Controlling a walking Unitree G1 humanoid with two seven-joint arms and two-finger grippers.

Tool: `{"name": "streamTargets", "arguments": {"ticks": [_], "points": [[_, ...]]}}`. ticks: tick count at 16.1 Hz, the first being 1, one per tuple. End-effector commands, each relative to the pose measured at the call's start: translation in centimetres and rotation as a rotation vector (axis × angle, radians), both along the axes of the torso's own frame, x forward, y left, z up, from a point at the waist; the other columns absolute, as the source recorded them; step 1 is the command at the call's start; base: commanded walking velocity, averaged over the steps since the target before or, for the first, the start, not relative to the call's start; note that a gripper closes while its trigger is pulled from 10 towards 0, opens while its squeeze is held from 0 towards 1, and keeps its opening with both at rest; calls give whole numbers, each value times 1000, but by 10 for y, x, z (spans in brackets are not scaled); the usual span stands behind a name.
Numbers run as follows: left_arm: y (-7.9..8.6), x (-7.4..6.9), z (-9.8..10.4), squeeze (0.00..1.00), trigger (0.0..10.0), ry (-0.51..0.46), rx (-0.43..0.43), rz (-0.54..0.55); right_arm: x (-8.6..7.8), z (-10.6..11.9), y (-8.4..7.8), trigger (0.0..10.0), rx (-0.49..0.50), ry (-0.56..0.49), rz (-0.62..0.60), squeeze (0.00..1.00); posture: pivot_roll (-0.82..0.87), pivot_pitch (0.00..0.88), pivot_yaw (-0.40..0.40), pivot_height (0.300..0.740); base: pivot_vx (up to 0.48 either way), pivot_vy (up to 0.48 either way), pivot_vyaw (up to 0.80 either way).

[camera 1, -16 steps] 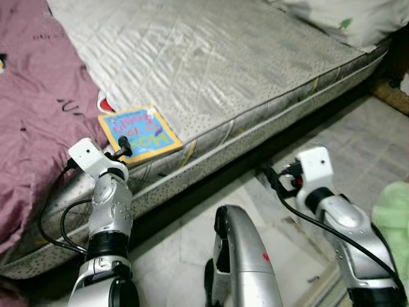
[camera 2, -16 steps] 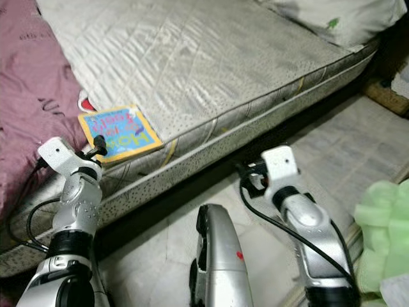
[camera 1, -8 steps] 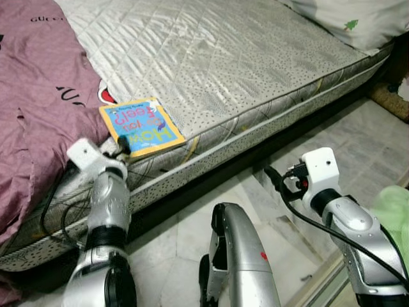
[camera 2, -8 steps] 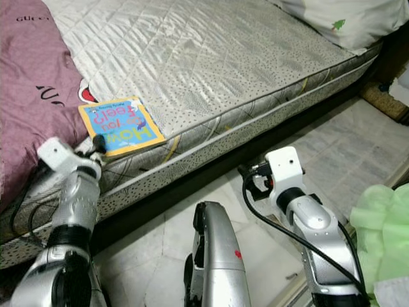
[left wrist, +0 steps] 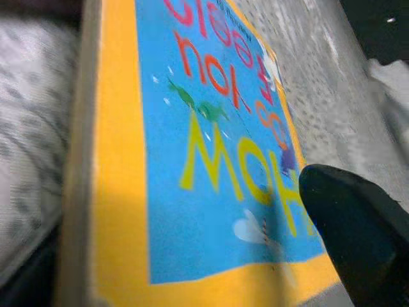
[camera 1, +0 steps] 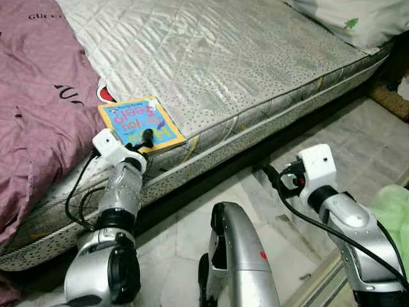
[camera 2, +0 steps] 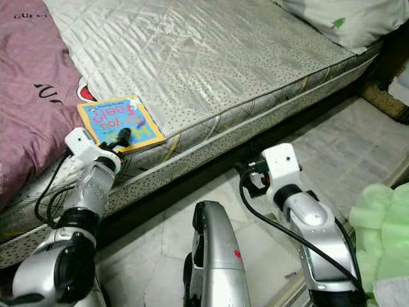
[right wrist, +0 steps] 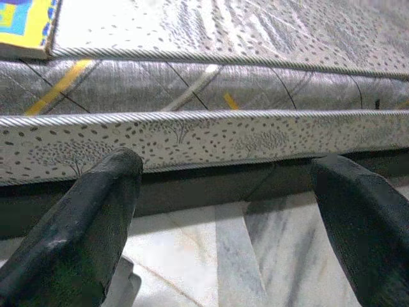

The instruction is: Clean up the room

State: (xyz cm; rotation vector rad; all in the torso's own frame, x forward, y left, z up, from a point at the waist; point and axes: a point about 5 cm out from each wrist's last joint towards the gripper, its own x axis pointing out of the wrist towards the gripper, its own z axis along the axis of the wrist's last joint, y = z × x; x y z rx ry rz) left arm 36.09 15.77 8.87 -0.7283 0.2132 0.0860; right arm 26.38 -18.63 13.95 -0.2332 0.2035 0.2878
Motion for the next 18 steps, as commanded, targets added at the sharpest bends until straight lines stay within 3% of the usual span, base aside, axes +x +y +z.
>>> {"name": "streamTargets", "arguments": {"ticks": [1,2,8,9,11,12,18], "points": [[-14,-5,-15,0,10000,73,-93,-68,1,-1,-3,10000,-15,-4,-17,0,-313,132,-141,480,0,0,0],[-12,-5,-18,0,0,94,-103,-83,2,0,-3,10000,-18,-9,-18,0,-313,125,-138,480,0,0,0],[3,2,-5,0,0,27,-99,-80,11,-1,2,10000,-13,-32,-17,0,-301,96,-128,480,0,0,0],[5,3,-6,0,10000,52,-64,-81,13,0,3,10000,-11,-37,-15,0,-296,88,-127,480,0,0,0],[7,3,-6,0,10000,43,-73,-67,15,-1,5,10000,-9,-42,-12,0,-293,81,-125,480,0,0,0],[10,4,-2,0,0,7,-97,-39,17,-1,6,10000,-7,-46,-10,0,-289,75,-123,480,0,0,0],[13,6,3,0,0,-31,-125,-36,23,-2,10,10000,1,-60,-2,0,-276,57,-117,480,0,0,0]]}}
